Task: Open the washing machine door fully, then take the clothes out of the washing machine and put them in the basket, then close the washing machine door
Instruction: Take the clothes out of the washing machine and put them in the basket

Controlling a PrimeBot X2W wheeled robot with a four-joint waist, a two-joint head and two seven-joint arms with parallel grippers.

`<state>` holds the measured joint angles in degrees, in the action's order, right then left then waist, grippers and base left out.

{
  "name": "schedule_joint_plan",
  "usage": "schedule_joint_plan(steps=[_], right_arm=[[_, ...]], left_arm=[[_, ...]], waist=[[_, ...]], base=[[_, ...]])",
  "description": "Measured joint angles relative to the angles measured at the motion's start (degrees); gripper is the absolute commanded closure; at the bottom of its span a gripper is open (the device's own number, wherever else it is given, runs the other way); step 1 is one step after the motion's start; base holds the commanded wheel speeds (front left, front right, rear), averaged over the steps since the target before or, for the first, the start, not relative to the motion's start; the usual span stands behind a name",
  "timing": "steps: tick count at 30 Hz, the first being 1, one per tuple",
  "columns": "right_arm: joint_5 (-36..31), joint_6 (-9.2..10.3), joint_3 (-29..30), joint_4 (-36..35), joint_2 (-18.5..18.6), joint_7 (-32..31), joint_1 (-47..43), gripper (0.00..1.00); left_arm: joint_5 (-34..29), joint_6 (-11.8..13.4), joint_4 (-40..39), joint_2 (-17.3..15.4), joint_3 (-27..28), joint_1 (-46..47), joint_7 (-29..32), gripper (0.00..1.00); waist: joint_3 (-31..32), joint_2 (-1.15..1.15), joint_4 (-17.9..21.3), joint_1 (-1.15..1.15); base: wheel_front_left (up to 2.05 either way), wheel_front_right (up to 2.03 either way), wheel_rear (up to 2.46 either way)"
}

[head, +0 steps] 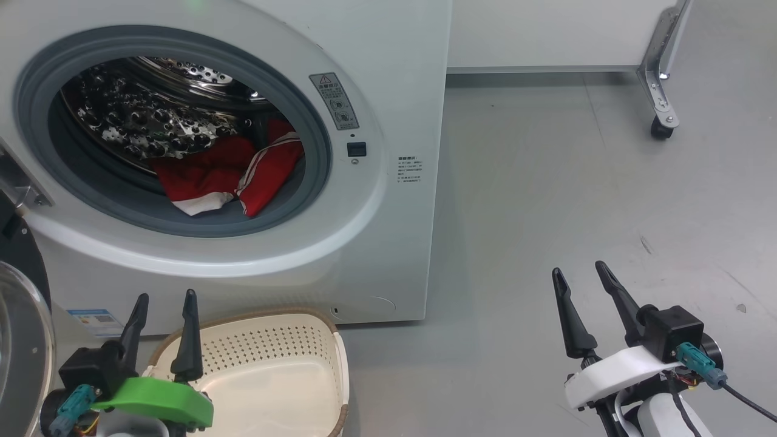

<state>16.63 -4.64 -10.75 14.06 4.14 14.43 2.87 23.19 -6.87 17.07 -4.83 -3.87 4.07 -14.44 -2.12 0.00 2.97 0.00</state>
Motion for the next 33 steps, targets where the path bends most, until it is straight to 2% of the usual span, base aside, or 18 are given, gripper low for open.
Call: schedule_joint_plan(steps=[33], right_arm=[[0.0,-0.01,0.6,0.2,-0.3,0.0,0.0,0.0]], left_arm=[[-0.1,0.0,0.8,-0.1,0.1,0.0,0.0,0.0]], waist=[[0.4,0.0,0.2,0.0]], base=[[0.0,0.0,0.0]])
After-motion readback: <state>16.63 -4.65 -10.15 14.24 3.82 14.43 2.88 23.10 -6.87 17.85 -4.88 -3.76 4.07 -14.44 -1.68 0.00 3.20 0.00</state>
